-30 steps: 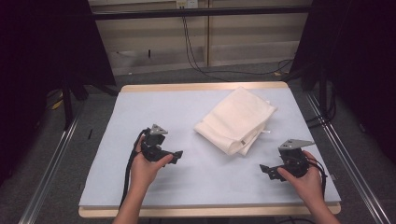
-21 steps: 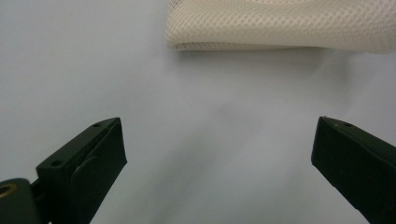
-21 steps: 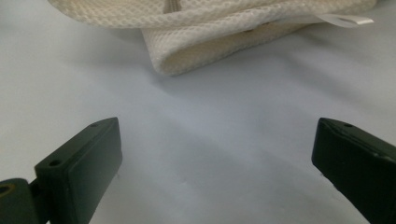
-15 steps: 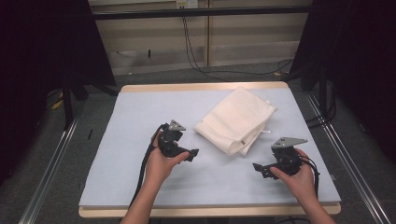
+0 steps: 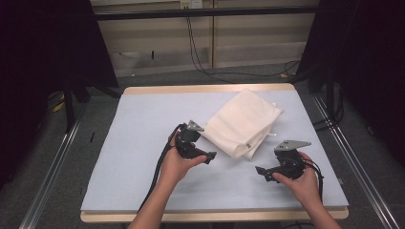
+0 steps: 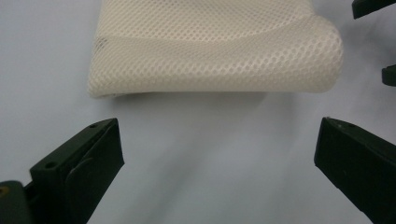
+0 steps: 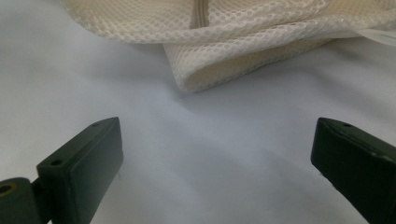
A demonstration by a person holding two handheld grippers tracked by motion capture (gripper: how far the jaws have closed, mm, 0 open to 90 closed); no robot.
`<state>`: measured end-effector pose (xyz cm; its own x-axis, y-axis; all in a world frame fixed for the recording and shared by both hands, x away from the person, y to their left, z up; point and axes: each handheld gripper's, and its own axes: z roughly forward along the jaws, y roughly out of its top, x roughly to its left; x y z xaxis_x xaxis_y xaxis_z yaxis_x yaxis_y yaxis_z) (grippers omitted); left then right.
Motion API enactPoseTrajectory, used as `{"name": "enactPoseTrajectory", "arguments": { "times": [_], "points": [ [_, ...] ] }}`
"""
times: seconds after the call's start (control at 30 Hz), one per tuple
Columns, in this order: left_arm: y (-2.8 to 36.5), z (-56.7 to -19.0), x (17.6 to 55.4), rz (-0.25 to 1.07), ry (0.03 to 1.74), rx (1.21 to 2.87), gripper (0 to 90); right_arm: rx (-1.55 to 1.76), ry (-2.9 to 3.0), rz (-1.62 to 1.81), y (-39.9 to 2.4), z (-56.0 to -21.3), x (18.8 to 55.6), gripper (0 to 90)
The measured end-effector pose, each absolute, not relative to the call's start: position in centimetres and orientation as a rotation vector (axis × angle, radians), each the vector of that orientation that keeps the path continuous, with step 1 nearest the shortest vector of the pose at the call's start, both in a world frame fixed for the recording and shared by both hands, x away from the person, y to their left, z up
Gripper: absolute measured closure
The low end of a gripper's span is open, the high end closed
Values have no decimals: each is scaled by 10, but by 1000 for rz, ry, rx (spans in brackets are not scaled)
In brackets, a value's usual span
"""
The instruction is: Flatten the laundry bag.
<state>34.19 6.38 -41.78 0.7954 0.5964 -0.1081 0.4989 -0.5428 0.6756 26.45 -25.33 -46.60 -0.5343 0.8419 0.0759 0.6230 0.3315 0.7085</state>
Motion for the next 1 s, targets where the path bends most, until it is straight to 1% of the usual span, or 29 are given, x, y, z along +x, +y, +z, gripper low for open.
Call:
{"name": "enactPoseTrajectory", "arguments": {
  "times": [0.37, 0.6, 1.0],
  "points": [
    [44, -416, 341, 146, 761, 2242, 10, 1308, 2291, 1038, -248, -466, 267, 31],
    [35, -419, 342, 102, 746, 2243, 7, 1305, 2292, 1037, -247, -467, 267, 40],
    [19, -416, 341, 94, 696, 2265, 23, 1300, 2289, 1048, -244, -468, 268, 74]
  ]
}}
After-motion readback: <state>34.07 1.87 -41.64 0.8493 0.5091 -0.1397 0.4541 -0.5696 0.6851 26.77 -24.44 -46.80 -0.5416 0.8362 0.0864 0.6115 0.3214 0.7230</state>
